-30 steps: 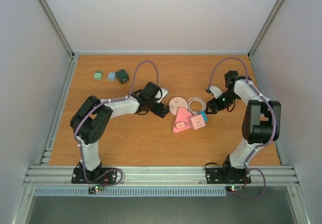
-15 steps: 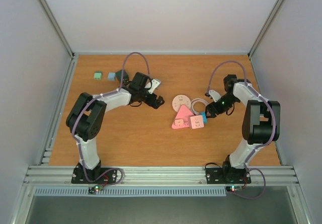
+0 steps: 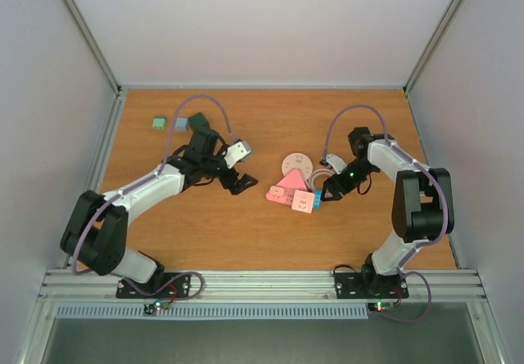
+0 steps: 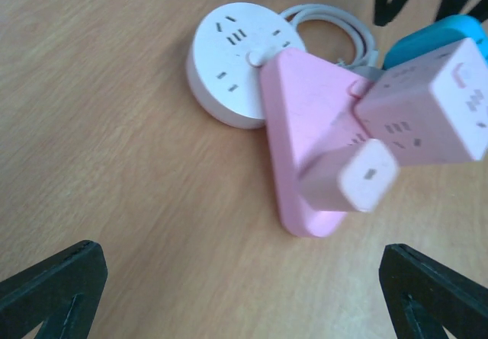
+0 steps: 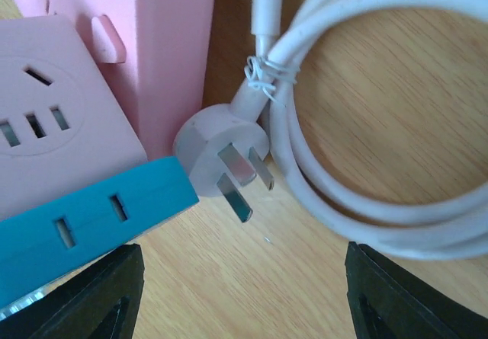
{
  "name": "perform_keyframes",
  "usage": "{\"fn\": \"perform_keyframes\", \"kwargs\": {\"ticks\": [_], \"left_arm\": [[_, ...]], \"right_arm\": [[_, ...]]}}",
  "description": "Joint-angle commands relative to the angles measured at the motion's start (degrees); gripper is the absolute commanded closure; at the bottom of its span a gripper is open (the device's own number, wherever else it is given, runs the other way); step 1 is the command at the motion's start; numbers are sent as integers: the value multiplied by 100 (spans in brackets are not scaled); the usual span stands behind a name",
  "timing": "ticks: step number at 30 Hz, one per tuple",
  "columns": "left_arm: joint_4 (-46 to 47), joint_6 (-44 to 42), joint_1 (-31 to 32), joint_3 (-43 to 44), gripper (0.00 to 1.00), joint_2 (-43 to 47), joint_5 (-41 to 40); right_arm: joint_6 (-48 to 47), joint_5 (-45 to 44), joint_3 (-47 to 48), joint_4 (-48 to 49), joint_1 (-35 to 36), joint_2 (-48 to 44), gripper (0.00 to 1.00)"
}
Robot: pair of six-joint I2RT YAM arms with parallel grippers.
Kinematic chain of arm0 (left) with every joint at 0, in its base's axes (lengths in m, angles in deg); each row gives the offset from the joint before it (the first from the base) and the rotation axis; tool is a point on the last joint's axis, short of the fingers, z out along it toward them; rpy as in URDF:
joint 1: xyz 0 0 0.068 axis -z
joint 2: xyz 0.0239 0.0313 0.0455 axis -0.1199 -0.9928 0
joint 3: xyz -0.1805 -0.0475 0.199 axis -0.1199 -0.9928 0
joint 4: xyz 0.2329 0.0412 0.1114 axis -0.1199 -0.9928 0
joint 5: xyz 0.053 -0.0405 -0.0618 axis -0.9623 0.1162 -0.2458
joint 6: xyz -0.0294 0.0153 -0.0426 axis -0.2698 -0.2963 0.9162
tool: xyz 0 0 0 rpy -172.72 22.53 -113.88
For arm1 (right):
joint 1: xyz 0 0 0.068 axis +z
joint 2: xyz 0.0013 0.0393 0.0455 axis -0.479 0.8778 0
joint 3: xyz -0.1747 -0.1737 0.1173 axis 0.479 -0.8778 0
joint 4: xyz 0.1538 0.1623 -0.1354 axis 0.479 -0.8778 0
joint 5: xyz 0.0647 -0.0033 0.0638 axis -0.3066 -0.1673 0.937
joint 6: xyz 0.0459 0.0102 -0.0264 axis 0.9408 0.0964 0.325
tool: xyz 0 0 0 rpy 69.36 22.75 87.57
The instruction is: Pull the plug off the socket
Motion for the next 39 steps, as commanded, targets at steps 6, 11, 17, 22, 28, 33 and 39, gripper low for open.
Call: {"fn": "perform_keyframes", "kwargs": {"ticks": [6,11,17,22,28,33,39], "left_arm": [[-156,-1319,-11,-698,0,891,619],[-187,-2166,-2,-867,0,1099,641],[-300,-3370,-2,-723,3,949,743],[-330,-3376,-10,-563,4,756,733],[-296,-3362,-11,-733,0,875,725],[-229,-3362,-11,-898,0,1013,660],[-8,-3180,-11,-1029,0,1123,532]], "right_arm": [[508,278,243,665,505,201,26],[535,122,593,802,521,309,26],[309,214,592,750,516,-413,20],[467,410,473,790,679,-1097,6],[933,449,125,1181,1333,-1745,1],[1048,-61,-460,1829,1966,-2254,1],[1082,-552,-739,2119,2507,-2314,1]]}}
